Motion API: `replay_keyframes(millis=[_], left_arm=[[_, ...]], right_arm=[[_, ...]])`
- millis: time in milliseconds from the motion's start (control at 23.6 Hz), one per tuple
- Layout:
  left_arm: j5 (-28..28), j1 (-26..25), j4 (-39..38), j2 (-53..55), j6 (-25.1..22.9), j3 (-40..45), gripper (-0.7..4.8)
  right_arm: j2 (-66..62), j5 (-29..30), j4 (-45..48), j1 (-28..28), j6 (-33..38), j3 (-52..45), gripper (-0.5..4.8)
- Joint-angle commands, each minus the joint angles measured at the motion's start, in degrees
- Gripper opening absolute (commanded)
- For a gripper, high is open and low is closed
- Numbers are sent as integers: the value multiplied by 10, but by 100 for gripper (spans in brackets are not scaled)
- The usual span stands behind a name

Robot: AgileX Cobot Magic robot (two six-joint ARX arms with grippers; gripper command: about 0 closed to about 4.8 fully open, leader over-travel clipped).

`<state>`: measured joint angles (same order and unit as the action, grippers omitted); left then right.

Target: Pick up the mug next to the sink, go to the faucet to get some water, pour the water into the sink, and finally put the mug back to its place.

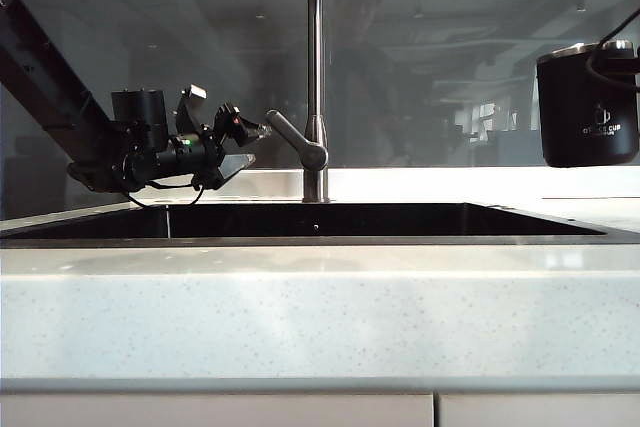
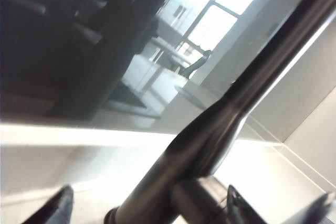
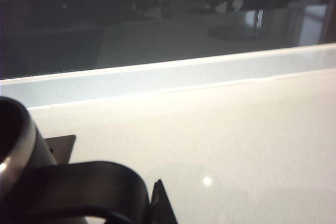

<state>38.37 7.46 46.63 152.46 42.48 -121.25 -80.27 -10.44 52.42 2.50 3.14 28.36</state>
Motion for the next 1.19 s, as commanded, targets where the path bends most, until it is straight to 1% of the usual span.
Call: replay_keyframes(millis=[42, 297, 849, 976, 1189], left_arm=[[2, 1, -33, -2, -1, -1, 368], [2, 1, -58, -2, -1, -1, 368], [2, 1, -59, -2, -1, -1, 368], [2, 1, -59, -2, -1, -1, 368], [2, 1, -59, -2, -1, -1, 368]], right_arm=[[4, -2, 30, 0, 18, -11, -1], [-18, -15, 36, 1, 18, -25, -1], [-68, -14, 64, 0, 19, -26, -1], [-80, -14, 94, 0, 18, -33, -1], [-91, -14, 96, 0, 18, -33, -1]])
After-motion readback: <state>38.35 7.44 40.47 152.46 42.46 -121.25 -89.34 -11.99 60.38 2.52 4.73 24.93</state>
